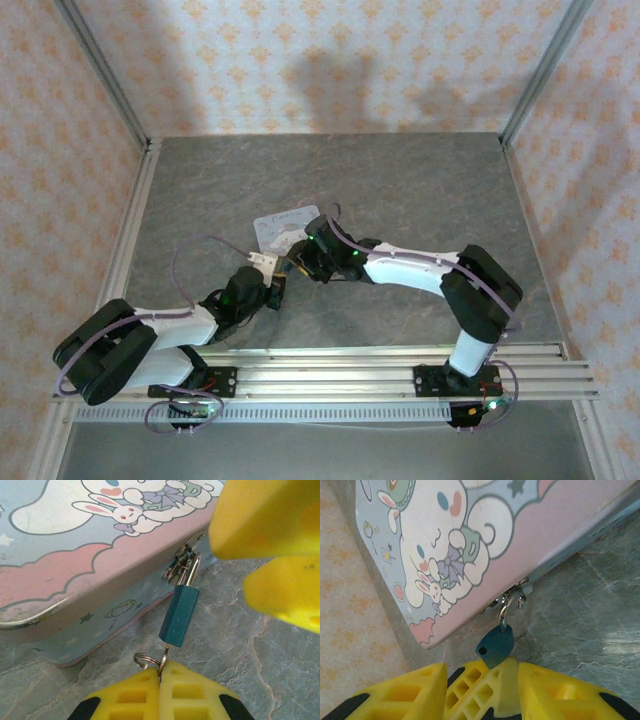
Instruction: Unlock the padlock with the key
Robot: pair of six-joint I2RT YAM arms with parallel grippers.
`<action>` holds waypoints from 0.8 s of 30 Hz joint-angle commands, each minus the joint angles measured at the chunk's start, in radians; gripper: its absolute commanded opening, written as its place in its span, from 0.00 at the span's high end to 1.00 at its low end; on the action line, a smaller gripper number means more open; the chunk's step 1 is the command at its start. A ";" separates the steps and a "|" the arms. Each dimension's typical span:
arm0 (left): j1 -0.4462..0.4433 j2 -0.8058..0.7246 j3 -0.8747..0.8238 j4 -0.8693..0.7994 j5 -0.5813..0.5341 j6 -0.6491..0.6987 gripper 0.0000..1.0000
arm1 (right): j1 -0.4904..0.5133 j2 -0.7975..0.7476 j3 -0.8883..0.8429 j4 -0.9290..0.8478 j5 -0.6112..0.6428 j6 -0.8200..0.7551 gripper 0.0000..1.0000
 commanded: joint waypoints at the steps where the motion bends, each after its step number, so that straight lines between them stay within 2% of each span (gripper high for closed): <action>1: 0.013 0.001 0.025 0.016 0.007 -0.027 1.00 | 0.002 0.011 0.000 0.020 0.012 -0.012 0.59; 6: 0.013 -0.030 0.057 -0.074 0.007 0.036 1.00 | -0.001 -0.004 -0.005 -0.015 0.042 -0.004 0.60; 10: 0.013 -0.050 0.076 -0.126 0.012 0.079 1.00 | -0.004 0.012 0.015 -0.030 0.015 -0.011 0.60; 24: 0.012 -0.041 0.073 -0.114 0.031 0.100 1.00 | 0.000 0.118 0.133 -0.112 -0.032 -0.064 0.61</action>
